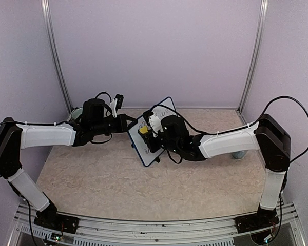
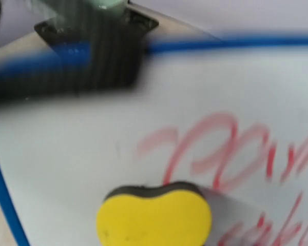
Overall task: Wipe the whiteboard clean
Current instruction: Erase the whiteboard at the center of the board.
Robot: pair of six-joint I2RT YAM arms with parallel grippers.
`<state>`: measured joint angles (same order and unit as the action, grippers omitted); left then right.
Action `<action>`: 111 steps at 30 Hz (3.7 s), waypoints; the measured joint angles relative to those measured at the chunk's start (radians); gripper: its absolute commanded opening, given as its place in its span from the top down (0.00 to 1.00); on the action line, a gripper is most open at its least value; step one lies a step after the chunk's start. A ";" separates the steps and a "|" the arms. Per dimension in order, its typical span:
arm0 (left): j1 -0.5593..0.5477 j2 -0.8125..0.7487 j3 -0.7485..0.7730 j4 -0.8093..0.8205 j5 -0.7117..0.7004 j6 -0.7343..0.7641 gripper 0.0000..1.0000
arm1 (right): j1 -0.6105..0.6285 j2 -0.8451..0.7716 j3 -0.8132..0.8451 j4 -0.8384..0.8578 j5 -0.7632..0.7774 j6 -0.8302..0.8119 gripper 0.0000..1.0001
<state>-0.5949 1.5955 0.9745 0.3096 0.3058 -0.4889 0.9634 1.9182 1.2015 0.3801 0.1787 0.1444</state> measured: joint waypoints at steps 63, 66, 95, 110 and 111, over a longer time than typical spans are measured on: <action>0.003 0.001 -0.011 0.024 0.008 -0.004 1.00 | -0.005 0.002 -0.034 0.033 0.013 0.043 0.83; 0.004 0.002 -0.019 0.042 0.010 -0.004 1.00 | -0.005 0.002 -0.023 0.017 0.014 0.039 0.83; 0.017 0.000 -0.106 0.199 0.041 -0.020 1.00 | -0.002 0.002 0.041 -0.049 0.030 0.031 0.83; 0.016 -0.003 -0.128 0.234 0.049 -0.020 0.89 | 0.002 0.002 0.151 -0.115 0.066 0.016 0.83; 0.016 -0.003 -0.129 0.237 0.049 -0.021 0.82 | 0.002 0.002 0.151 -0.115 0.066 0.017 0.83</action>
<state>-0.5793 1.5921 0.8455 0.5461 0.3550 -0.5095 0.9657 1.9205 1.3525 0.2649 0.2451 0.1612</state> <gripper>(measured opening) 0.060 0.238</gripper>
